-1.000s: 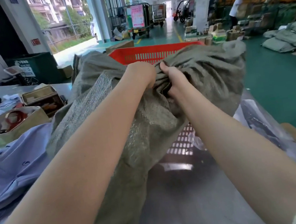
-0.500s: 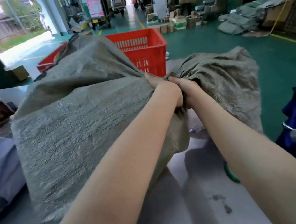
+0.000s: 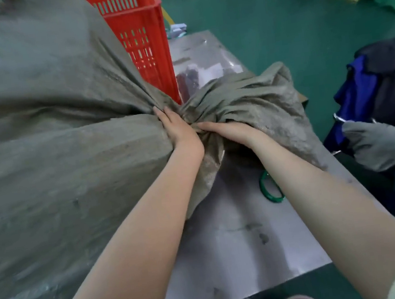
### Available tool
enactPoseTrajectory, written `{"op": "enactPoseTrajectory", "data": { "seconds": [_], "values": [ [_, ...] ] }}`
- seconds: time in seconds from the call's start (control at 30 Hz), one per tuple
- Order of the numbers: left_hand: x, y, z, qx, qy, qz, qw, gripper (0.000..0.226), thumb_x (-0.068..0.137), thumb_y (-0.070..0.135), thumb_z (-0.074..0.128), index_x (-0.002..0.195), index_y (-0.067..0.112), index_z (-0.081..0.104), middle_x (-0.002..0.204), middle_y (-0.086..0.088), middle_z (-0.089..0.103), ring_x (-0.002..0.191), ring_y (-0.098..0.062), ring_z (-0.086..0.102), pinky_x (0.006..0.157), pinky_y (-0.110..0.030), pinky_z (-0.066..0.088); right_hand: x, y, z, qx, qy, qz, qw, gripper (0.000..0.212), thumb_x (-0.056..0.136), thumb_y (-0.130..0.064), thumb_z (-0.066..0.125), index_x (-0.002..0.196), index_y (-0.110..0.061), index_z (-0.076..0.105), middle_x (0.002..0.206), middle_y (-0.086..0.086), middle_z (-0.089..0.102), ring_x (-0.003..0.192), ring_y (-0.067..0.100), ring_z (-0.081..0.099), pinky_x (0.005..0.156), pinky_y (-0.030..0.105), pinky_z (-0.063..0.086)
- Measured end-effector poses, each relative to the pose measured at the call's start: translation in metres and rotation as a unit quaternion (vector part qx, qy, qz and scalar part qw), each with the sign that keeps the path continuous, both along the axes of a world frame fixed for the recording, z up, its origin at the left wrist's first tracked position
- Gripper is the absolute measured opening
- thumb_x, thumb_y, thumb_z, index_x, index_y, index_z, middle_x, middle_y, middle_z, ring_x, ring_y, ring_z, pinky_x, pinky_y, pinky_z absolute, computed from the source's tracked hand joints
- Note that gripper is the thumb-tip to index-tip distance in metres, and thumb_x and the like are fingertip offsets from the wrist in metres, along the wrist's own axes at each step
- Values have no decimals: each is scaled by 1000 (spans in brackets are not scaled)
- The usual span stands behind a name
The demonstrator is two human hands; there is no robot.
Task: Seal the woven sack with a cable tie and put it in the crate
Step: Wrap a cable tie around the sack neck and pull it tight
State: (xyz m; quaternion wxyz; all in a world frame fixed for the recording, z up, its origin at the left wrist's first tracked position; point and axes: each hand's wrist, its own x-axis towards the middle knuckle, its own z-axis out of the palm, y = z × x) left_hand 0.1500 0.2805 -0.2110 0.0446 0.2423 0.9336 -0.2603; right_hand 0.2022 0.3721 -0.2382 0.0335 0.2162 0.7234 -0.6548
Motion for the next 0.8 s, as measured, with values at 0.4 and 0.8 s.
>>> {"op": "enactPoseTrajectory", "data": {
  "seconds": [0.4,0.8],
  "values": [
    [18,32,5,154,-120,-71,978,119,70,45,64,148,18,-22,153,-28,-26,143,-42,-24,114,-54,-15,32,29,-26,143,-24,-6,989,52,95,-32,47,142,-11,36,147,3,39,139,16,32,110,21,23],
    [-2,51,-44,145,-87,-24,985,53,90,46,46,131,12,52,137,-14,53,131,-32,45,119,-51,5,33,79,-14,96,1,-142,985,40,90,-25,57,123,-3,58,123,11,63,106,20,61,90,11,47]
  ]
}}
